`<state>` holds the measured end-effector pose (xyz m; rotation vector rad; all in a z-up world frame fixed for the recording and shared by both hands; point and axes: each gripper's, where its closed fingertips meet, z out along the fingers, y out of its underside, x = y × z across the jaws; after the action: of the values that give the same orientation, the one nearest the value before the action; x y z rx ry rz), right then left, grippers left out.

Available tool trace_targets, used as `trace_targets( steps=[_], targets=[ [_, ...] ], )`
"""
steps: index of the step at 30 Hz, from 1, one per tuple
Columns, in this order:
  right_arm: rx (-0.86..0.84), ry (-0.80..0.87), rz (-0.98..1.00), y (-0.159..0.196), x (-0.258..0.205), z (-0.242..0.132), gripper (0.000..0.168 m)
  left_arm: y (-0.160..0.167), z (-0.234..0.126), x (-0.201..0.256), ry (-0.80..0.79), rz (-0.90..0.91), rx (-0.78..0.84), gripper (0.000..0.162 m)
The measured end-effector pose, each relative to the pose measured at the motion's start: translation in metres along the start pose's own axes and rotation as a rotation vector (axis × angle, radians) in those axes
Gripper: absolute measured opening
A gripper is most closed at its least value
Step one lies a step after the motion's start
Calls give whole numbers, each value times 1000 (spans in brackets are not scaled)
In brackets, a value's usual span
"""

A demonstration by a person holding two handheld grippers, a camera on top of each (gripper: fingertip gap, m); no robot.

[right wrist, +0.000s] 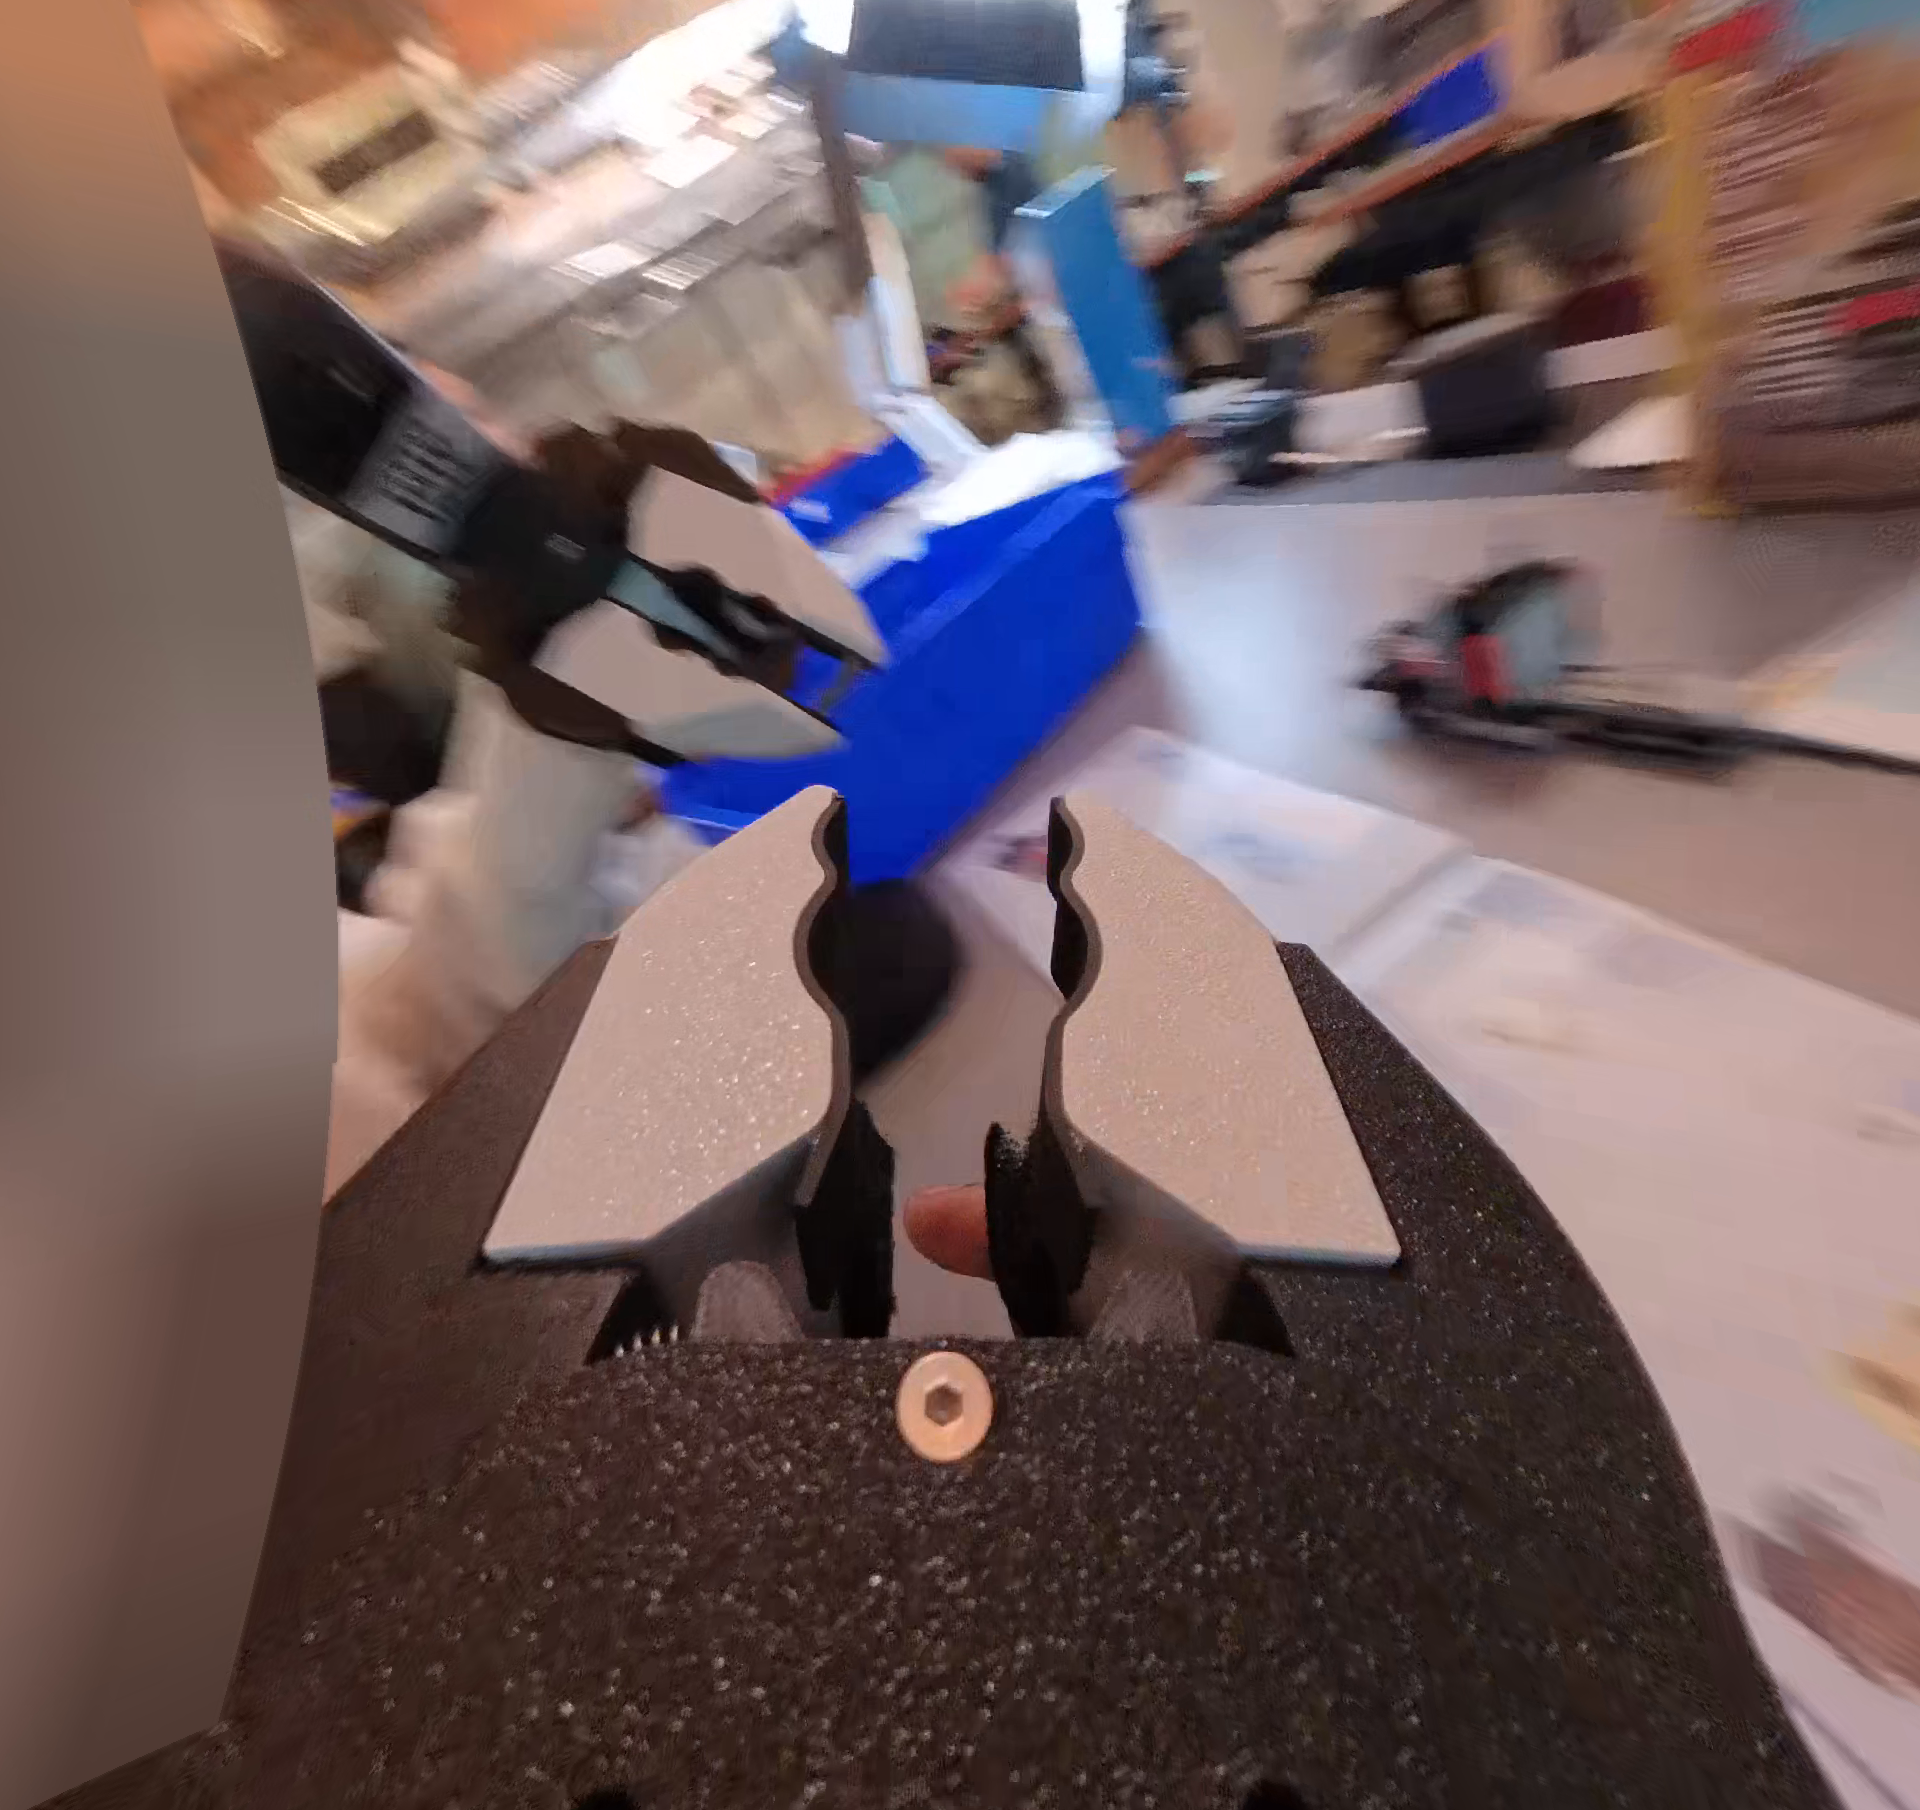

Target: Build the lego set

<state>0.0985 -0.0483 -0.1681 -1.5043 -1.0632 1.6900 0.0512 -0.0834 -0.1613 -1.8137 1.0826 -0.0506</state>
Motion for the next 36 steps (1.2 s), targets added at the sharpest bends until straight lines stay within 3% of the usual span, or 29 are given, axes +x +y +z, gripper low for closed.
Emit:
trace_targets(
  steps=[4, 7, 12, 18, 26, 31, 36],
  targets=[
    [-146, 351, -270, 30, 55, -24, 37, 27, 3, -11, -45, -121, -103, 17],
    [-223, 426, -351, 35, 64, -43, 40, 41, -3, -13, -77, -192, -132, 17],
    [-321, 548, -316, 42, 90, -81, 40, 61, -7, -2, -82, -282, -177, 17],
    [-436, 468, -394, 42, 74, -57, 38, 63, 6, 10, -52, -335, -229, 17],
    [-549, 349, -371, 63, 73, -32, 36, 88, 67, 13, 81, -362, -429, 17],
    [-595, 302, -364, 72, 71, -27, 36, 115, 76, 6, 117, -338, -591, 17],
    [-607, 284, -367, 72, 73, -24, 35, 122, 82, 8, 144, -349, -617, 17]
  ],
)
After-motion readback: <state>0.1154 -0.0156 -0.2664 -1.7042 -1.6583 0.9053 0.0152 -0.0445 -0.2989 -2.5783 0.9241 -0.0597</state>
